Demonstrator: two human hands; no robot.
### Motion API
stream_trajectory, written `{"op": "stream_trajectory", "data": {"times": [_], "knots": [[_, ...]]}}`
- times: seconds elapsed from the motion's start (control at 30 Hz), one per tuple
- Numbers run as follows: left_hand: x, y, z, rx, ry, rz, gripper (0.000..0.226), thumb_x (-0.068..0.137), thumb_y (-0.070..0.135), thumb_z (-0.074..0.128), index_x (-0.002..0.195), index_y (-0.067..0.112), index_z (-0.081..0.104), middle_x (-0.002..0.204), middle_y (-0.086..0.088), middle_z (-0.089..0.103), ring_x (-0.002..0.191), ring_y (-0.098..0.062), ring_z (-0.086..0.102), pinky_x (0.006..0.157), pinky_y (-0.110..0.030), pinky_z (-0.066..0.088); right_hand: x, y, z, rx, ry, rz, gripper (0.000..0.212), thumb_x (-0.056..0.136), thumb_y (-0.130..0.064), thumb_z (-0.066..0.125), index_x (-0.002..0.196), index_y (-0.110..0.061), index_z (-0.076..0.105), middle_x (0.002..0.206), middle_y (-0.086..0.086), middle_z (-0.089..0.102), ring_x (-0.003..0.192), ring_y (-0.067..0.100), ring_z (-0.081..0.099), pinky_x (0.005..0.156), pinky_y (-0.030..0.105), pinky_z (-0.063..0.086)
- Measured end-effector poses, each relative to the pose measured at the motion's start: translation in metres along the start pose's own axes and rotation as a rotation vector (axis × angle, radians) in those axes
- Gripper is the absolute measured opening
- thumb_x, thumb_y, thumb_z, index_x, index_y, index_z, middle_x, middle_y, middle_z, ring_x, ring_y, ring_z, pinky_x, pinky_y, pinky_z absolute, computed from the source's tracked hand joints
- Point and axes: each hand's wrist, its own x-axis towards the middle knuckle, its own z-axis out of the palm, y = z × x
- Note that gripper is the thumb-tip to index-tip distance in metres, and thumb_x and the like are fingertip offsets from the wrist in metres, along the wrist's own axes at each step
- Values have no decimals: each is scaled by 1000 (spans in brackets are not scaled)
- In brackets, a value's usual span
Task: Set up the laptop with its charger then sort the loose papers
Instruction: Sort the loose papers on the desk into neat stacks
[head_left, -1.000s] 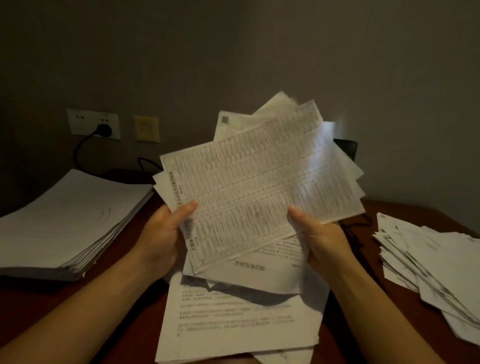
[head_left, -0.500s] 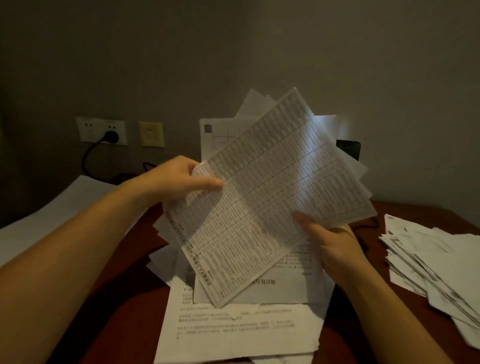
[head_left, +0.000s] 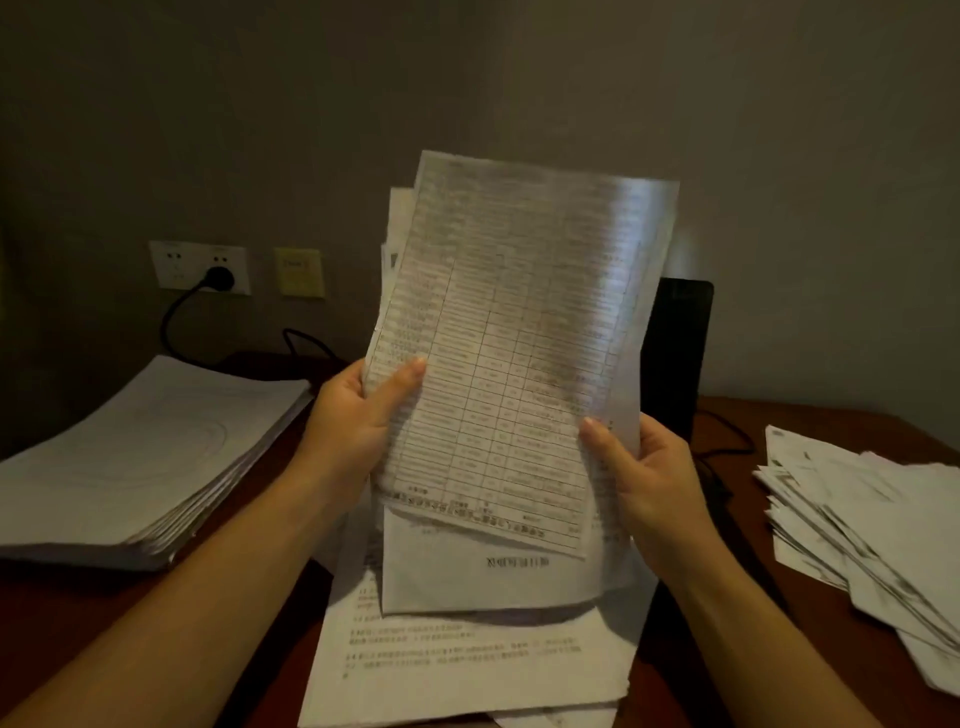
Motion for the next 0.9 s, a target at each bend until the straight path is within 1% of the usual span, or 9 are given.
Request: {"op": "stream_trajectory", "data": {"times": [0.2,0.33,0.4,0.5,0.6,0.73,0.77,0.83,0.9], "knots": [[-13,-16,-5,84,-39,72,20,96,23,60,114,19,67,105,-3,77,97,-22,74,82,-43,59,-8,2,12,62,68,-22,23,99,-28,52,113,-16,65,102,-5,76,97,16,74,76,32,62],[-16,-16,-6,69,-99,124,22,98,19,57,119,21,63,108,1,76,98,-16,73,78,-31,61,-11,1,17,93,14,-32,21,100,-22,50,118,-19,61,104,-8,75,99,14,73,74,24,60],[-17,-20,-7,103,-144,103,23,95,16,61,118,20,61,107,4,76,98,-14,73,75,-26,60,-12,1,17,73,-20,-39,29,97,-17,57,126,-19,57,111,-7,74,103,12,71,77,25,59],[-17,-26,-11,245,-228,47,31,89,13,70,119,19,63,108,6,76,100,-15,73,76,-25,60,-12,4,14,-13,28,-77,31,94,-16,64,124,-22,57,111,-10,72,103,11,71,76,24,59],[-17,-25,-14,159,-253,-81,28,87,13,71,114,15,66,104,0,77,95,-20,75,69,-27,61,-12,6,13,-31,25,-91,31,93,-16,65,123,-22,57,111,-10,72,103,10,71,77,25,60],[-17,-30,-15,220,-347,-117,25,96,13,60,120,13,68,112,-1,75,105,-18,72,86,-33,59,-15,15,15,-58,-30,-9,30,91,-14,69,118,-24,61,111,-8,74,105,16,72,78,29,61],[-17,-31,-15,234,-337,-105,25,98,13,59,120,13,68,112,-1,75,106,-18,71,87,-33,60,-15,17,15,-82,-17,-4,35,90,-15,71,122,-24,60,113,-6,73,106,17,71,80,31,61],[-14,-32,-16,235,-292,-71,24,98,12,59,120,13,68,111,0,76,105,-18,72,86,-33,60,-12,16,16,-183,62,-46,64,87,-18,76,142,-27,45,126,-7,65,114,11,66,87,34,60],[-11,-32,-18,286,-248,-15,23,97,14,61,118,16,70,109,3,76,102,-14,72,86,-34,60,-2,7,14,-399,185,-199,94,83,-23,81,155,-35,23,148,-8,42,132,7,50,103,38,51]]}}
